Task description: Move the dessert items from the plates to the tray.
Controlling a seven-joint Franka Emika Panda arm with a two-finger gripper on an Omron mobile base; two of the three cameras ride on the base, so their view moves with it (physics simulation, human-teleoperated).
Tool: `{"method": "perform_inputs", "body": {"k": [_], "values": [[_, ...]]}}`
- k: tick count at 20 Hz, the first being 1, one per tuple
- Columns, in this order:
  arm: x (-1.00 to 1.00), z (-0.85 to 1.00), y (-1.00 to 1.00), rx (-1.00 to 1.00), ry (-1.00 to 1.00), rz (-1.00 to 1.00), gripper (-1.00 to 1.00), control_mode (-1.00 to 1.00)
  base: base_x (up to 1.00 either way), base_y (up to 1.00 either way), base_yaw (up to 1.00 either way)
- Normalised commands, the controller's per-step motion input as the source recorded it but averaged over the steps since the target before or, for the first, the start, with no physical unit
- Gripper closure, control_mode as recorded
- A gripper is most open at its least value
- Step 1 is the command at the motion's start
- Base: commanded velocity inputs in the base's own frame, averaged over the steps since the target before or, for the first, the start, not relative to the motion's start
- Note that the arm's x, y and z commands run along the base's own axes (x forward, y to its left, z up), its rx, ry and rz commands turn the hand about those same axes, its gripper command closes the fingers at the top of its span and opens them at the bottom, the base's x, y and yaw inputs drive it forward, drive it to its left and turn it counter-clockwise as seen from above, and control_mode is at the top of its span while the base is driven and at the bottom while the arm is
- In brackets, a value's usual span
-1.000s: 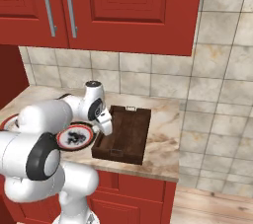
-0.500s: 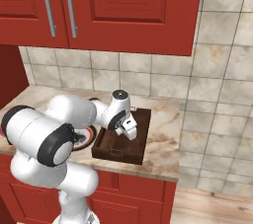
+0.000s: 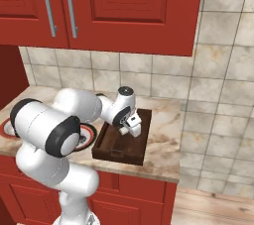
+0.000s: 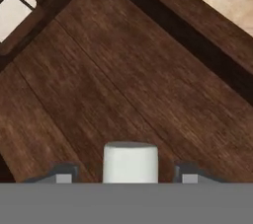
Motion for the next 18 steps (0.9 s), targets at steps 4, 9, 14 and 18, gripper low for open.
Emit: {"method": "perform_inputs", "body": {"k": [4,9,14,18], "values": [[-0.09,0.44,0.04,0.0,-0.02,0.0,-1.0,-1.0,0.0,0.0,0.0],[-0.54,0.83,0.62,0.0,-0.05,0.1,-1.0,-1.0,0.0,0.0,0.0],[-0.65,0.41,1.0,-0.07,0.0,0.25,-1.0,-1.0,0.0,0.0,0.0],[-0.69,0.37,1.0,-0.04,0.0,0.26,-1.0,-1.0,0.0,0.0,0.0]]}}
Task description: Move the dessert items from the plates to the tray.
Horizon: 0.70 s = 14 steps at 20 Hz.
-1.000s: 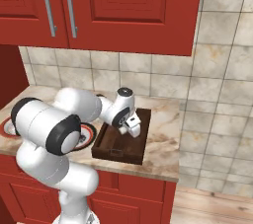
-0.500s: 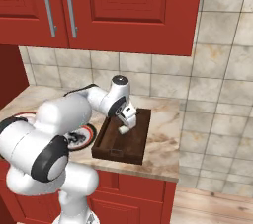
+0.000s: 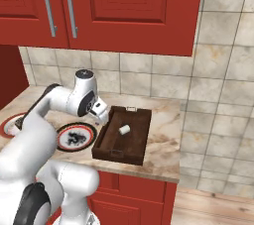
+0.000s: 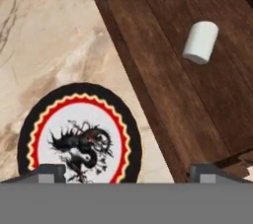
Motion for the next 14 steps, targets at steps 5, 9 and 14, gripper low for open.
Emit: {"method": "perform_inputs", "body": {"k": [5,9,14], "values": [[-0.51,0.25,1.0,-0.07,0.0,0.27,-1.0,-1.0,0.0,0.0,0.0],[-0.24,0.13,1.0,-0.07,0.0,0.29,-1.0,-1.0,0.0,0.0,0.0],[-0.05,0.04,1.0,-0.11,0.0,0.27,-1.0,-1.0,0.0,0.0,0.0]]}}
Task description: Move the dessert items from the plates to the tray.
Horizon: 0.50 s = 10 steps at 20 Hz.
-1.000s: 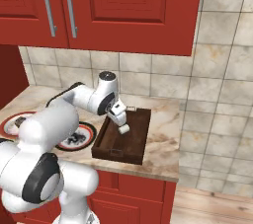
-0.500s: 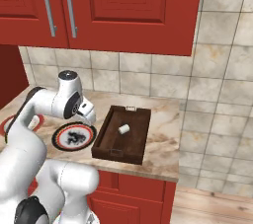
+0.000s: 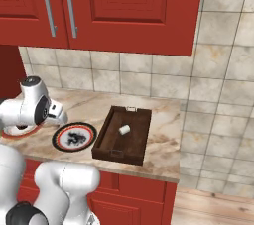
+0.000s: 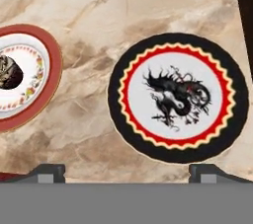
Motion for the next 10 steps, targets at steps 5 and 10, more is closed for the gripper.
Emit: {"method": "perform_inputs", "body": {"k": [5,10], "values": [[0.0,0.12,1.0,-0.05,0.0,0.23,-1.0,-1.0,0.0,0.0,0.0],[0.16,0.19,1.0,-0.01,-0.02,0.16,-1.0,-1.0,0.0,0.0,0.0]]}}
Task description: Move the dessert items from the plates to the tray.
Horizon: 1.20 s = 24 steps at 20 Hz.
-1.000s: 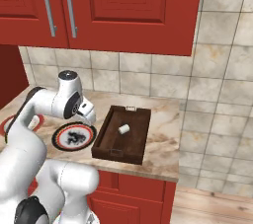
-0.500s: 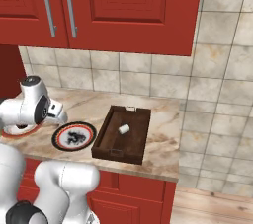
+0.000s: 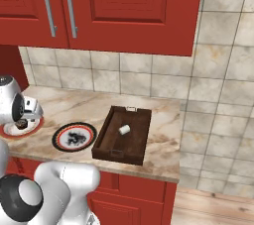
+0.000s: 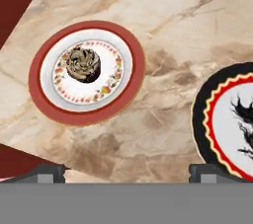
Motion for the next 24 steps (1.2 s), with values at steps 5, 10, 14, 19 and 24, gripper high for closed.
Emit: {"method": "perform_inputs", "body": {"k": [5,10,14,19,24], "values": [[0.28,-0.08,0.99,0.0,-0.01,0.14,-1.0,-1.0,0.0,0.0,0.0],[0.47,-0.41,0.71,-0.05,-0.01,0.08,-1.0,-1.0,0.0,0.0,0.0],[0.55,-0.24,0.21,-0.12,0.0,0.0,-1.0,-1.0,0.0,0.0,0.0],[0.69,-0.04,0.04,-0.01,0.01,0.0,-1.0,-1.0,0.0,0.0,0.0],[0.08,-0.08,0.04,0.0,0.04,0.0,-1.0,-1.0,0.0,0.0,0.0]]}}
